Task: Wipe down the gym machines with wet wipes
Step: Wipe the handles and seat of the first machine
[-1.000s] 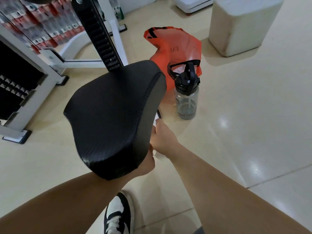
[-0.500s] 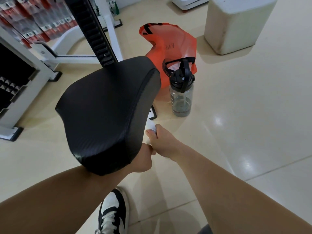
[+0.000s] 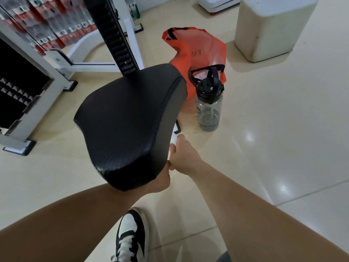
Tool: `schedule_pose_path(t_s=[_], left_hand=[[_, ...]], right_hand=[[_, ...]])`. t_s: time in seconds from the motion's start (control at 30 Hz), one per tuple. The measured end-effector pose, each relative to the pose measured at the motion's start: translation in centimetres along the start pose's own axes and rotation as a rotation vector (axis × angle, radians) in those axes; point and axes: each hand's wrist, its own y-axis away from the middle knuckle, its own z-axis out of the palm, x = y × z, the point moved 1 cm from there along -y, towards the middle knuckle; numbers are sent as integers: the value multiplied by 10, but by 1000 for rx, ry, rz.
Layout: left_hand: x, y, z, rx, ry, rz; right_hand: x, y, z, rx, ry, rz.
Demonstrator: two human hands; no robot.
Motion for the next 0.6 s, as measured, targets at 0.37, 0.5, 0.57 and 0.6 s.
schedule_pose_path(t_s=[0.37,0.5,0.57,0.6], left_hand=[[39,2,34,-381,-147,54],[80,30,46,-444,136,-2],[101,55,37,-389,358,-49],[110,66,27,-339,447,-63]], right_hand=[[22,34,-58,-239,-6,257],[0,49,-88,82,-212,245],[-11,72,-95,168,-210,240],[-17,86,-101,216,-219,239]])
